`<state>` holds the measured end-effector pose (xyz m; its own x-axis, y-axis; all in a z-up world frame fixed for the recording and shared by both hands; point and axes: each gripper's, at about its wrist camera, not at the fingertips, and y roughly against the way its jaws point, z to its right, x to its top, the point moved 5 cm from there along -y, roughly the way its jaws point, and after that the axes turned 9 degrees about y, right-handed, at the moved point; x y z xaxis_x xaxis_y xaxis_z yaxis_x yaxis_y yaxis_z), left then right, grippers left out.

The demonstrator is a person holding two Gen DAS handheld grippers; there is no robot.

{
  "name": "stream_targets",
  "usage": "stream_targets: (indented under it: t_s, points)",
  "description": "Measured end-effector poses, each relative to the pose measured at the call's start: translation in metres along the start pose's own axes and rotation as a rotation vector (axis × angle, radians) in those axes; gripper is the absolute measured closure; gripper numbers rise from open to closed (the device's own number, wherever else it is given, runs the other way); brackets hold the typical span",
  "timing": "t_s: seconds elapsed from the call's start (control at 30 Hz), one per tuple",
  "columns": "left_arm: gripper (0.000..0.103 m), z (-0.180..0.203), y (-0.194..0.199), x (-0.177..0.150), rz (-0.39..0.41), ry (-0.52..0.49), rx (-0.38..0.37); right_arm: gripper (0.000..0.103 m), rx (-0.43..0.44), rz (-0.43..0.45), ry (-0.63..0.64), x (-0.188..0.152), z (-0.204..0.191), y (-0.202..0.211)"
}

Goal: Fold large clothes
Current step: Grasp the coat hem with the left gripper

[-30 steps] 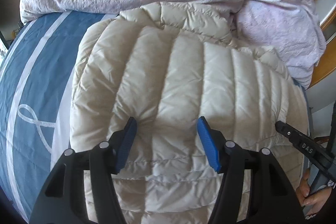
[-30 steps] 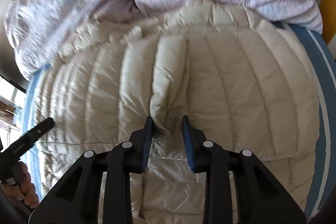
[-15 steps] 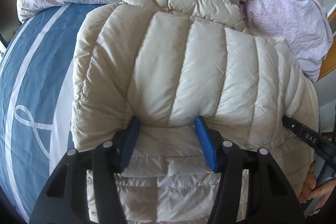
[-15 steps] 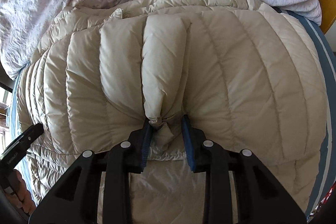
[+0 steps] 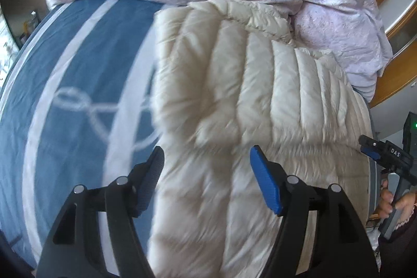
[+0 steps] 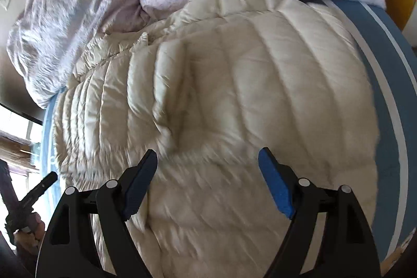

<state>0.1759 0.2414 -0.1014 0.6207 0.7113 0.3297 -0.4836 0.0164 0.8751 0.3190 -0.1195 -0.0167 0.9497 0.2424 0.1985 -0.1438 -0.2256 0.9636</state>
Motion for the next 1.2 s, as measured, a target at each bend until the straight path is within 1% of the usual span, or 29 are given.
stream_targets:
  t_s: [0.13, 0.3, 0.43, 0.57, 0.7, 0.77, 0.83, 0.93, 0.97, 1.07, 1.2]
  points:
    - [0.035, -0.027, 0.02, -0.029, -0.012, 0.01, 0.023, 0.022, -0.002, -0.032, -0.01, -0.042, 0.027, 0.024]
    - [0.035, -0.053, 0.032, -0.071, -0.059, 0.036, 0.038, 0.022, 0.003, -0.08, -0.076, -0.099, 0.073, 0.054]
    - [0.035, -0.065, 0.042, -0.102, -0.089, 0.087, -0.015, 0.022, 0.023, -0.093, -0.133, -0.138, 0.104, 0.074]
    - [0.035, -0.073, 0.052, -0.132, -0.096, 0.115, -0.052, 0.022, 0.06, -0.094, -0.172, -0.174, 0.131, 0.092]
    - [0.036, -0.075, 0.054, -0.154, -0.11, 0.13, -0.065, 0.024, 0.113, -0.095, -0.201, -0.197, 0.146, 0.099]
    - [0.037, -0.076, 0.052, -0.163, -0.118, 0.134, -0.057, 0.028, 0.137, -0.107, -0.214, -0.205, 0.15, 0.098]
    - [0.038, -0.077, 0.05, -0.17, -0.122, 0.132, -0.05, 0.03, 0.179, -0.127, -0.228, -0.216, 0.154, 0.094]
    - [0.038, -0.075, 0.052, -0.176, -0.116, 0.121, -0.043, 0.035, 0.216, -0.157, -0.226, -0.225, 0.153, 0.086]
    - [0.038, -0.075, 0.053, -0.178, -0.116, 0.121, -0.043, 0.035, 0.226, -0.151, -0.217, -0.226, 0.152, 0.087]
    - [0.041, -0.074, 0.053, -0.181, -0.119, 0.114, -0.038, 0.04, 0.286, -0.175, -0.214, -0.231, 0.15, 0.086]
    - [0.045, -0.071, 0.054, -0.188, -0.132, 0.107, -0.046, 0.04, 0.312, -0.228, -0.182, -0.241, 0.143, 0.08]
